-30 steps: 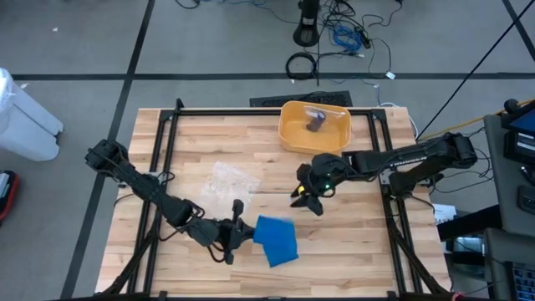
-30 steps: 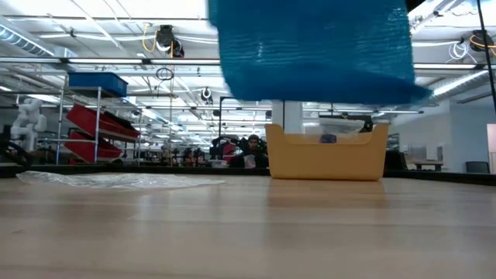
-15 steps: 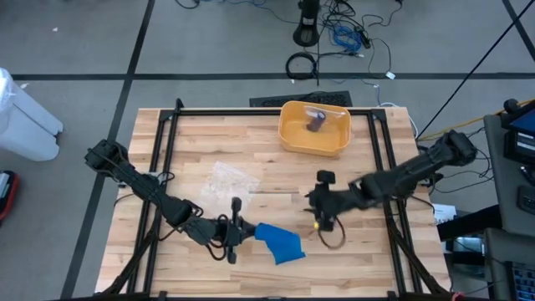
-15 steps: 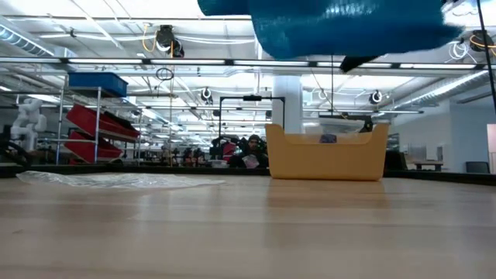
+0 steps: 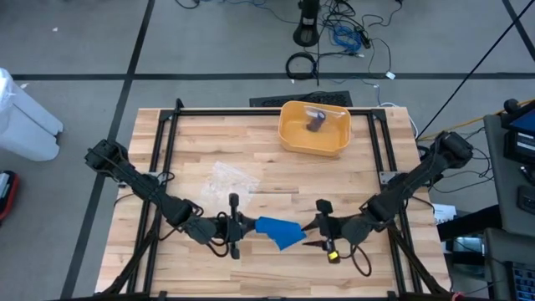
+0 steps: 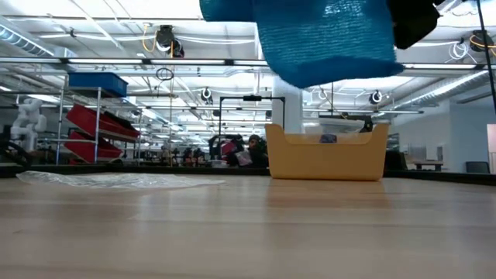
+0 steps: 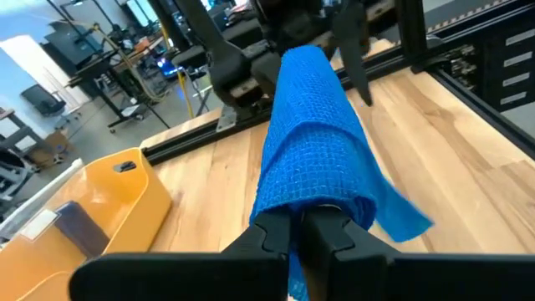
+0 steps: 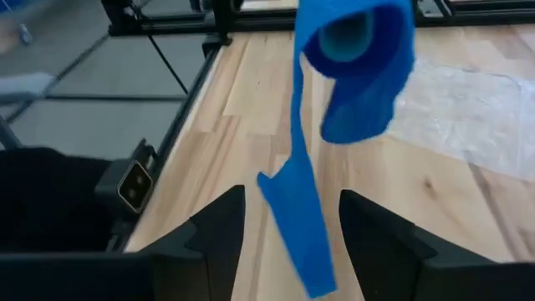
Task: Roll bandage
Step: Roll the blue bandage
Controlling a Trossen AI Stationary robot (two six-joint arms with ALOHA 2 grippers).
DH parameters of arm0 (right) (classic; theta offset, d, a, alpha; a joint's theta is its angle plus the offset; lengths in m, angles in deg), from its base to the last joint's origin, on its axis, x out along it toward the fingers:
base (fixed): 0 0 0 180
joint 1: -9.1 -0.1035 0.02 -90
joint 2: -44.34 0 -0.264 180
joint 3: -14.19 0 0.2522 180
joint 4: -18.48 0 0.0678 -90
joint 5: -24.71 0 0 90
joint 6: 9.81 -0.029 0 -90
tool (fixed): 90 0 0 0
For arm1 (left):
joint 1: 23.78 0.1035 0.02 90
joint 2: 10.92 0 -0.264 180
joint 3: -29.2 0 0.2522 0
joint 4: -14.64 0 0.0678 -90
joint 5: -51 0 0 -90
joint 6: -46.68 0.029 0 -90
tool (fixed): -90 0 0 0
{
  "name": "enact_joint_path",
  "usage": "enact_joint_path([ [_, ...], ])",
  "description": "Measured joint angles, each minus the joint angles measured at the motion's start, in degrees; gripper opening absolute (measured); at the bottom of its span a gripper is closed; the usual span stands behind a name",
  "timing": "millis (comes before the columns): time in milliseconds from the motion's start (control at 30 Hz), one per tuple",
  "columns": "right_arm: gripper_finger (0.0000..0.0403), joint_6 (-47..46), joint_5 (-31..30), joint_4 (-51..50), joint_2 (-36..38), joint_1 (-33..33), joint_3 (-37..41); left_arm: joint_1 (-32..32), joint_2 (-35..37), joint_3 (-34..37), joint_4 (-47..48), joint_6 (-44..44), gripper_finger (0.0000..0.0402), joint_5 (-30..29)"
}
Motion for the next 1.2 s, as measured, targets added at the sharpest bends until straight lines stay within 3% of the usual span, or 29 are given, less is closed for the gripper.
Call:
enact_joint_path([
  [233, 0.0170, 1.0, 0.0, 9.5, -5.9, 0.2, 0.5, 1.0, 0.0, 0.0, 0.1, 0.0, 0.0007, -0.1],
  [300, 0.0137, 1.0, 0.1, 9.6, -7.1, 0.4, 0.5, 1.0, 0.0, 0.0, 0.4, 0.0, 0.0007, -0.1],
  [433, 0.0024, 3.0, 0.1, 9.7, -7.6, 0.6, 0.5, 1.0, 0.0, 0.0, 0.6, 0.0, 0.0007, -0.1],
  [467, 0.0014, 3.7, 0.0, 9.9, -7.6, 0.5, 0.5, 1.0, 0.0, 0.0, 0.6, 0.0, 0.0007, -0.1],
  [800, 0.0000, 11.6, 5.9, 22.5, -4.5, 0.2, 0.2, 2.7, 0.0, 0.0, 7.4, 0.0, 0.0007, -0.9],
  [867, 0.0000, 14.5, 3.9, 22.6, -2.5, 0.4, -0.4, 3.3, 0.0, 0.0, 8.9, 0.0, 0.0007, 0.3],
  [1067, 0.0000, 23.1, -10.6, 22.3, 5.4, 2.9, -0.7, 4.7, 0.0, 0.0, 9.5, 1.7, 0.0007, 8.2],
  [1200, 0.0000, 22.3, -13.7, 18.2, 9.2, 5.9, -0.8, 5.1, 0.0, 0.0, 9.2, 2.4, 0.0007, 10.8],
])
